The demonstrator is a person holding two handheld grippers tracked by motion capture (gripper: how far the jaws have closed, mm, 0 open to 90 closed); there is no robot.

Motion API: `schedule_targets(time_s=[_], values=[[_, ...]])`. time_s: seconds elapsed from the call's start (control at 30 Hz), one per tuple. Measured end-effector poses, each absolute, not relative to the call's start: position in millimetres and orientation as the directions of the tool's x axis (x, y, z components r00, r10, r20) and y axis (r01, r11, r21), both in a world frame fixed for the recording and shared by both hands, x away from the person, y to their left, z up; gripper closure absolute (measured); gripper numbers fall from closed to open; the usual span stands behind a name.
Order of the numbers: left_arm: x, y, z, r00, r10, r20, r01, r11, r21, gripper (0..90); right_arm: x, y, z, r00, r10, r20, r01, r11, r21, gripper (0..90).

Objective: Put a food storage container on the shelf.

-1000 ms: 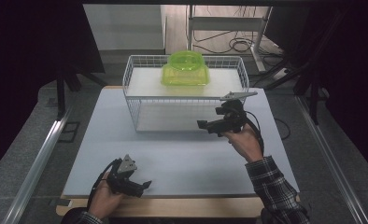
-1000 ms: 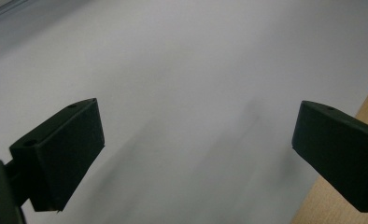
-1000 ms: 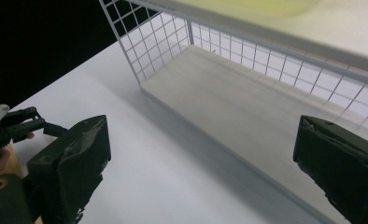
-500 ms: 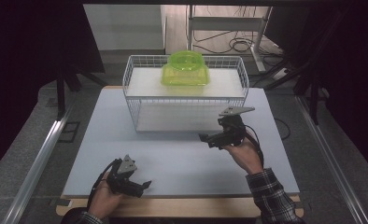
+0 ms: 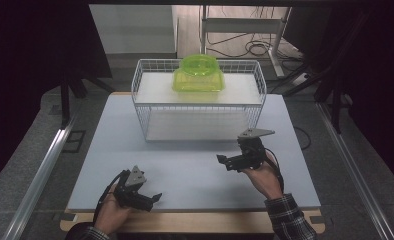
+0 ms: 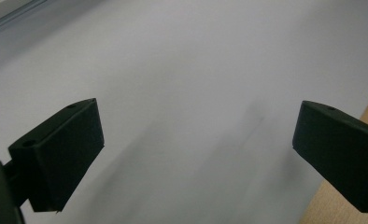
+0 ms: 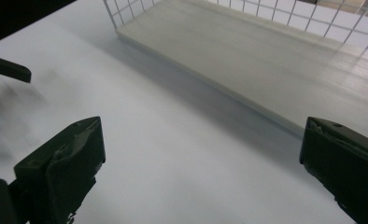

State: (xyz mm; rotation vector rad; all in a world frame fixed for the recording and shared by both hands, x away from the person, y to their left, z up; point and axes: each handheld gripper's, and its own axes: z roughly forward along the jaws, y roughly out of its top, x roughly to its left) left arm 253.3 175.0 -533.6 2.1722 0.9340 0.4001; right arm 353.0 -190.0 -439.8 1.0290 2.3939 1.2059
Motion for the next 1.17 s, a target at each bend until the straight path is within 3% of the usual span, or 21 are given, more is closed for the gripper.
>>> schedule_targets(time_s=[0.73,1.17], values=[[253.4,175.5,-535.2,0.689,0.725,0.011,0.487,-0.474,0.734,1.1,327.6,-223.7,-486.3,-0.661,0.749,0.039,0.500,0.401,0.768,0.5],[254.0,175.2,-536.2,0.689,0.725,0.023,0.481,-0.480,0.734,0.7,326.1,-229.7,-514.6,-0.647,0.762,0.024,0.560,0.453,0.694,0.4]])
